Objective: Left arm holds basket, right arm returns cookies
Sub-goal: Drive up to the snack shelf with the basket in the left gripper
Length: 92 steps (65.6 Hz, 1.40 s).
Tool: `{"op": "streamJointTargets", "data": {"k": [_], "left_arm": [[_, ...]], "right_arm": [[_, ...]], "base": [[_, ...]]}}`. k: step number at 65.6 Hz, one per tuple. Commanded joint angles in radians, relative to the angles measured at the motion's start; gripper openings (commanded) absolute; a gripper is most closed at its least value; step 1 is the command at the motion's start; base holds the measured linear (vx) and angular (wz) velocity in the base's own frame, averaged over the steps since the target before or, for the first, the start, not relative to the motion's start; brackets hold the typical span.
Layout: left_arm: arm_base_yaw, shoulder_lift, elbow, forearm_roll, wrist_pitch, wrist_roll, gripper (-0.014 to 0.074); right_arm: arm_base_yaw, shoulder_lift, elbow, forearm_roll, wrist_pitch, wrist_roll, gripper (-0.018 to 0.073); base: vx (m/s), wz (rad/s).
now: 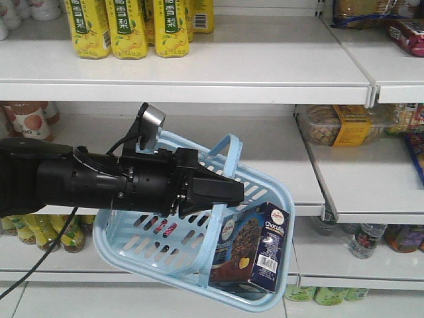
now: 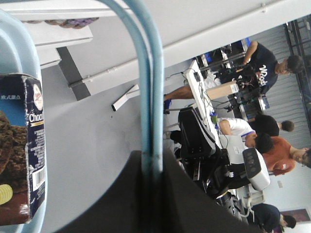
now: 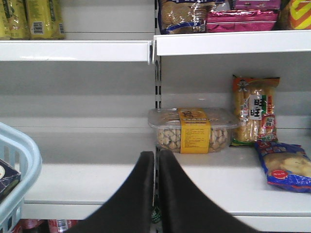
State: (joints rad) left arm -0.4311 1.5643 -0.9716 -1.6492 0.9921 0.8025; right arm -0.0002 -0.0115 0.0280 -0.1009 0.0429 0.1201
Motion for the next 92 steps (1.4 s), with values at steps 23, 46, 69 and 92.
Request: {"op": "streamJointTargets", "data": {"k": [23, 46, 69, 92], "left_arm": [[-0.006, -0.044, -0.029, -0.123, 0.065, 0.014, -0.0003], [-0.006, -0.044, -0.029, -0.123, 0.065, 0.014, -0.0003], [-0.006, -0.044, -0.029, -0.123, 0.065, 0.014, -0.0003], [-0.006, -0.044, -0.029, -0.123, 0.065, 0.014, -0.0003]], "right_arm": [[0.001, -0.012, 0.018, -0.002, -0.075, -0.007, -0.0006], [0.001, -0.012, 0.018, -0.002, -0.075, -0.007, -0.0006], [0.001, -0.012, 0.018, -0.002, -0.075, -0.007, -0.0006], [0.001, -0.012, 0.018, -0.002, -0.075, -0.007, -0.0006]], "base": [[0.08, 0.09], [0.08, 0.01], [0.08, -0.06], [0.08, -0.04]]}}
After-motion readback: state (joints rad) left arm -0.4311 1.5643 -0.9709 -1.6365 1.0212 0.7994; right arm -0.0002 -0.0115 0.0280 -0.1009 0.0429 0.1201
